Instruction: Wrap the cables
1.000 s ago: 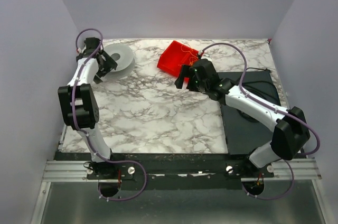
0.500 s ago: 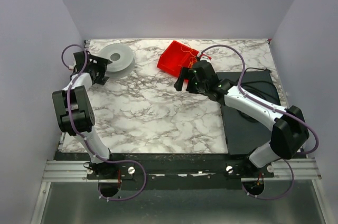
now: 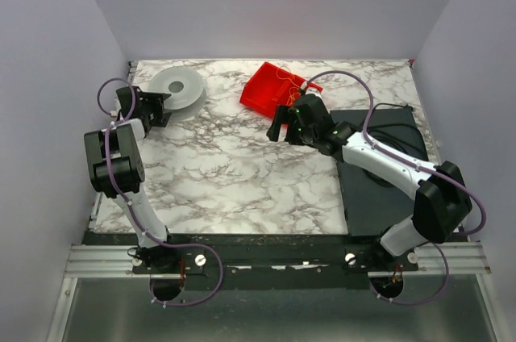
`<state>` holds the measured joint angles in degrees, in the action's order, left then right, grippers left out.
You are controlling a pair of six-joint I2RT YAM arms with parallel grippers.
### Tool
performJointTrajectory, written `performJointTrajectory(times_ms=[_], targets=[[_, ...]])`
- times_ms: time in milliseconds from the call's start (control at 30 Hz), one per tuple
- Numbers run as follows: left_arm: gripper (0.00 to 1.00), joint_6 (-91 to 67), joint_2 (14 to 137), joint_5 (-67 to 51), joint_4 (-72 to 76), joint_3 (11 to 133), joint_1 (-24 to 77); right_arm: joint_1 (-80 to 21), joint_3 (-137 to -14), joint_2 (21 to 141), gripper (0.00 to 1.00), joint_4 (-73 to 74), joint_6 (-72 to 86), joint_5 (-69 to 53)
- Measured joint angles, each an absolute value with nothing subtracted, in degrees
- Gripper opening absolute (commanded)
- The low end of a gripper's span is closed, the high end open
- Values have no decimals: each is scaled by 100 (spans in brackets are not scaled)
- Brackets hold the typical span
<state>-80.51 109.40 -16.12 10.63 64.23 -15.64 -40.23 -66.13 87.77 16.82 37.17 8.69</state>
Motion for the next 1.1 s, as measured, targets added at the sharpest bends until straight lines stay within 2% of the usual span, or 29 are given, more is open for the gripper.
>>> performJointTrajectory(times_ms=[200, 400, 600, 833, 1000, 1033, 1100], targets=[[44, -8219, 11218, -1634, 1562, 6375, -1564, -4023, -6547, 8777, 100, 1682, 3717, 867], [0, -8322, 11306, -1721, 2191, 6215, -1564, -4023, -6431, 8777, 100, 1684, 3717, 867], [0, -8396, 11109, -1824, 3269, 5892, -1496, -4023, -6407, 8777, 99, 1686, 3706, 867], [0, -8086, 10320, -1737, 3426, 5096, -1280, -4023, -6344, 8777, 99, 1702, 3691, 873], [0, -7277, 9415, -1691, 2530, 5006, -1046, -4023, -6355, 8774, 100, 1896, 3627, 1087], [0, -6744, 9135, -1557, 1734, 5081, -963, -4023, -6361, 8770, 100, 1970, 3603, 1155], [0, -6388, 8731, -1463, 1229, 5306, -792, -4023, -6394, 8764, 100, 2086, 3568, 1310]])
